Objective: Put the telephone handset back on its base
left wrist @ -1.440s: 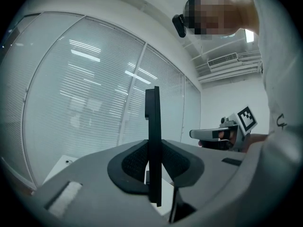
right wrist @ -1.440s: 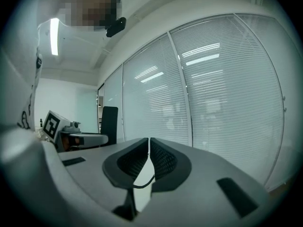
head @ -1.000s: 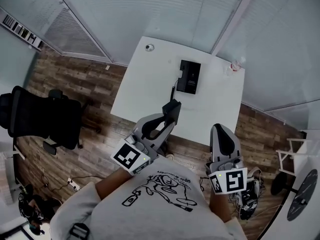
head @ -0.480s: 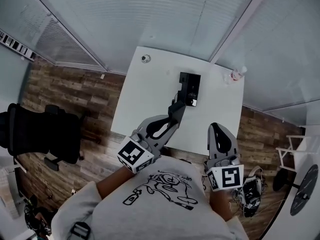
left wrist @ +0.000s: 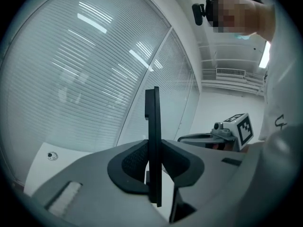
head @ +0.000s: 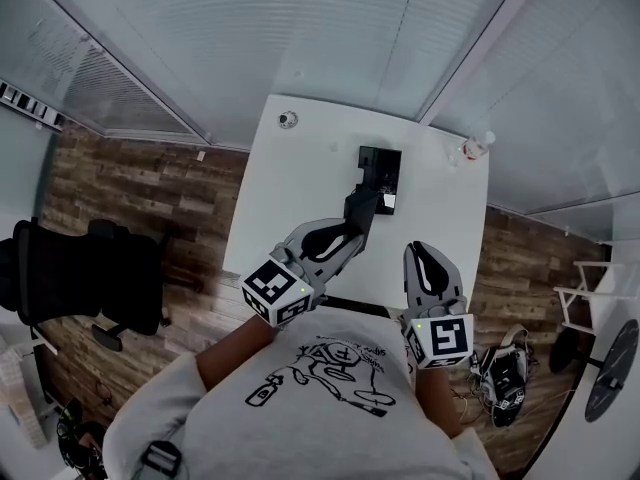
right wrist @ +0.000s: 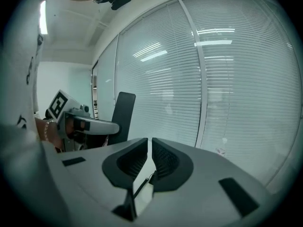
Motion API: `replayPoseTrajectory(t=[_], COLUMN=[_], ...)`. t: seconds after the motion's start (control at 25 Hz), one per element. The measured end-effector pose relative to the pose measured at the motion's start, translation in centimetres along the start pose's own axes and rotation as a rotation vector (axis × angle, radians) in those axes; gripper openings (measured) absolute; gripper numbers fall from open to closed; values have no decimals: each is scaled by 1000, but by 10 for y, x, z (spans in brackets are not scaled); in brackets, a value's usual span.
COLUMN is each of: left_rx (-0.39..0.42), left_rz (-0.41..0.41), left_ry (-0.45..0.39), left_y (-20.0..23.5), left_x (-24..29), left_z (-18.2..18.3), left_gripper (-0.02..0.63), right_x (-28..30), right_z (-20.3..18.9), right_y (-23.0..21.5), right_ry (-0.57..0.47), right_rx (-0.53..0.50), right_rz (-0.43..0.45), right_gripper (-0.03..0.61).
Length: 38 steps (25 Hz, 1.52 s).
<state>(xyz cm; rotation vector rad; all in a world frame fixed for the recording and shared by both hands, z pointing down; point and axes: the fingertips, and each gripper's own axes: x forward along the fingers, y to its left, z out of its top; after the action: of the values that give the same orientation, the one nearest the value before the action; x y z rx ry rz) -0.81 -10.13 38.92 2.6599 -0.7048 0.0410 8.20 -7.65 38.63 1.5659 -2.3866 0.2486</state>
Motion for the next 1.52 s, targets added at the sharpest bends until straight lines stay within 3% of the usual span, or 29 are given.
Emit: replayPoseTrajectory(t=[0.32,0.64,0.96,1.52], left_rx=[-10,-46,-99,-139], left_rz=[-32,-52,-79,-176], left_ry=[44,69,42,62], left_y=[15,30,46,62], left_x=[20,38,51,73], left_z=[-14,-26,-34,-51], left_gripper=[74,74,74,74], right_x=[24,49,76,109], right_z=[-35,-72,-118,-169], right_y=[12,27,42,39], right_ry=[79,174,291,376], right_rx=[1,-31,-22,-12], right_rz=[69,173,272,260], right_gripper=[19,93,122,110])
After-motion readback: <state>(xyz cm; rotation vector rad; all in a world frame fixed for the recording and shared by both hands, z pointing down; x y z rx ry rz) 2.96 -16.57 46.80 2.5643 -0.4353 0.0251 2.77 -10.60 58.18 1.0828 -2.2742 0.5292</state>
